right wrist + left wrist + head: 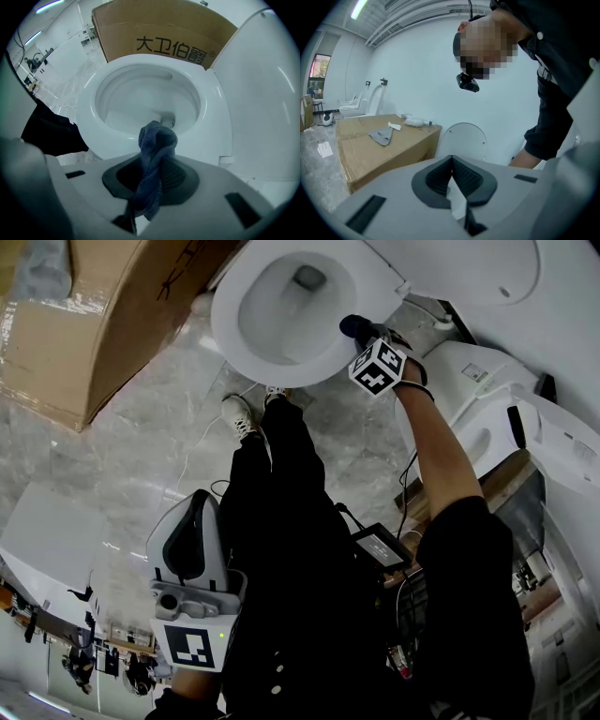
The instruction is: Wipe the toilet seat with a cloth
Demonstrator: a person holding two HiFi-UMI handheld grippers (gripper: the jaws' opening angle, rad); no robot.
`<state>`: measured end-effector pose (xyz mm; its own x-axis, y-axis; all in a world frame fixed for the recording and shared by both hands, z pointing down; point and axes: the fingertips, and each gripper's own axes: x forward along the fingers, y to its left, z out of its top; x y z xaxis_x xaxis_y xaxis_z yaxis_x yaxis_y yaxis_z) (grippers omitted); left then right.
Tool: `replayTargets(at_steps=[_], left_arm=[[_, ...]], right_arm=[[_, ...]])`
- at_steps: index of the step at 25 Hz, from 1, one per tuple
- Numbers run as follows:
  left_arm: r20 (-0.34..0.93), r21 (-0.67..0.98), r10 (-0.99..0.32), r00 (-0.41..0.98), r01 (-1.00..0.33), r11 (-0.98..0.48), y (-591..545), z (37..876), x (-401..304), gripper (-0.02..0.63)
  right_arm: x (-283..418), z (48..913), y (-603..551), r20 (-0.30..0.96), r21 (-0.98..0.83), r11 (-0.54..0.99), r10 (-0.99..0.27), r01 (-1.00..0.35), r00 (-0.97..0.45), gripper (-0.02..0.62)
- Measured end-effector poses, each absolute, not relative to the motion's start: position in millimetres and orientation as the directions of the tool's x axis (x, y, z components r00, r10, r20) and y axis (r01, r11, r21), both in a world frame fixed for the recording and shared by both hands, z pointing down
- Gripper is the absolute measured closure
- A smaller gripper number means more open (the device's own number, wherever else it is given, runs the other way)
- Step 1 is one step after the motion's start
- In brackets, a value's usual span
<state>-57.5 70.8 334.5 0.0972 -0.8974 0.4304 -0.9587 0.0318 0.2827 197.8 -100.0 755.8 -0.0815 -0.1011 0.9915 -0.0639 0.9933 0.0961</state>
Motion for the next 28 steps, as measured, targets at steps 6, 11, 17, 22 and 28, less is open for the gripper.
replayTargets(at_steps=[6,11,17,22,28], left_arm=[[0.427,0.281,-0.899,0.099,-0.959,0.028,75,333,-56,0.596],[0.423,0.282,-0.901,0.099,-0.959,0.027,79,333,-57,0.597],[0.418,0.283,-0.903,0.097,-0.959,0.028,85,332,-59,0.595],[0.417,0.282,-0.904,0.093,-0.959,0.031,89,331,-59,0.597],[0.419,0.282,-0.904,0.087,-0.959,0.038,94,332,-60,0.596]], right_arm=[[194,756,-80,0.992,0.074,0.992,-0.084,-0.101,-0.090,0.508],[188,756,-62,0.992,0.053,0.989,-0.068,-0.140,-0.106,0.509],[182,756,-41,0.990,0.038,0.986,-0.059,-0.163,-0.129,0.509],[173,756,-21,0.987,0.017,0.988,-0.041,-0.151,-0.155,0.509],[160,756,3,0.983,-0.016,0.990,-0.011,-0.144,-0.183,0.509]])
